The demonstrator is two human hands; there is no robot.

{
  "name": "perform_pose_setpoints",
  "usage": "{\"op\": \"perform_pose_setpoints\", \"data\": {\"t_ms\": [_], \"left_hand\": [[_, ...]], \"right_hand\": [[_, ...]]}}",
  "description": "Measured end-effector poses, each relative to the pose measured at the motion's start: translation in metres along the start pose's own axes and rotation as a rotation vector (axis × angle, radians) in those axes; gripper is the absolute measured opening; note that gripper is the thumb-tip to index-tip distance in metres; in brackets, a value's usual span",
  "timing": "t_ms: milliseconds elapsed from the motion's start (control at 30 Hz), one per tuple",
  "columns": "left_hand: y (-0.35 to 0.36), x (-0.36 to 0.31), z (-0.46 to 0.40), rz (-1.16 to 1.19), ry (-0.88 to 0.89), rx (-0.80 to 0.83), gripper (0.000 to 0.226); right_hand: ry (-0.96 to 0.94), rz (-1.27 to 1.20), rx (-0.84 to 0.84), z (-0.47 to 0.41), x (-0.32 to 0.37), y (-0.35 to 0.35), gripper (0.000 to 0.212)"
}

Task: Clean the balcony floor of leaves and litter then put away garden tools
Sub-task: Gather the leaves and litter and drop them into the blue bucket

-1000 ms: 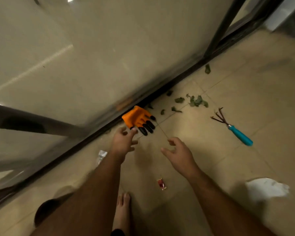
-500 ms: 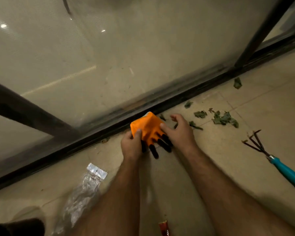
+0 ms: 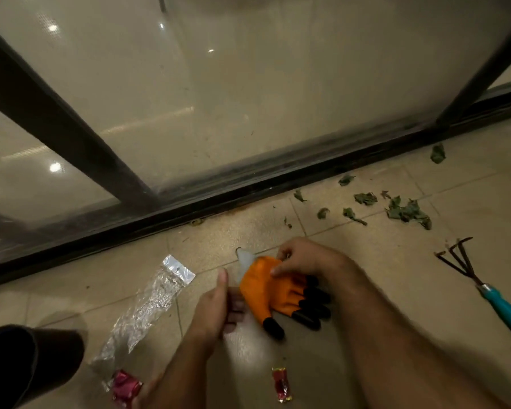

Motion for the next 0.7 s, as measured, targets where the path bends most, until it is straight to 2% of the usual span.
{"op": "perform_pose_setpoints", "data": {"t_ms": [33, 100, 167, 233, 300, 333, 433, 500, 600, 700], "left_hand": [[-0.017, -0.005, 0.001, -0.053, 0.054, -0.159, 0.078], [-0.041, -0.017, 0.004, -0.117, 0.135, -0.412, 0.063], [-0.039, -0.041, -0.001, -0.215, 0.216, -0.461, 0.043], [-0.023, -0.071, -0.007, -0.352, 0.306, -0.428, 0.026], [-0.001, -0.094, -0.022, -0.433, 0.354, -0.335, 0.008], [0.011, -0.103, -0.031, -0.488, 0.368, -0.283, 0.011], [0.045, -0.122, -0.061, -0.705, 0.364, -0.157, 0.035], [0.062, -0.134, -0.076, -0.791, 0.385, -0.117, 0.046], [0.08, -0.14, -0.094, -0.903, 0.406, -0.049, 0.054], [0.088, -0.137, -0.104, -1.028, 0.423, -0.05, 0.04]], "right_hand": [[-0.009, -0.001, 0.053, -0.001, 0.0, 0.01, 0.013], [0.008, 0.005, 0.179, -0.001, -0.001, 0.026, 0.017], [0.087, 0.089, 0.297, 0.002, -0.008, 0.033, 0.019], [0.157, 0.145, 0.322, 0.006, -0.018, 0.027, 0.021], [0.15, 0.068, 0.19, 0.009, -0.026, 0.006, 0.023], [0.11, -0.003, 0.059, 0.012, -0.026, -0.008, 0.021], [0.032, -0.134, -0.413, 0.031, -0.031, -0.056, 0.018], [0.029, -0.16, -0.609, 0.042, -0.04, -0.075, 0.021], [-0.012, -0.204, -0.704, 0.046, -0.05, -0.088, 0.019], [-0.048, -0.201, -0.76, 0.042, -0.051, -0.092, 0.013]]}}
Point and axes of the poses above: each hand's wrist, its own z-axis away from the middle knuckle, its own y-axis out of the palm, x = y × z, the point moved 7 cm from there along -z, towards the middle knuckle, and after that the axes turned 14 degrees about x, right-handed, at the moved point
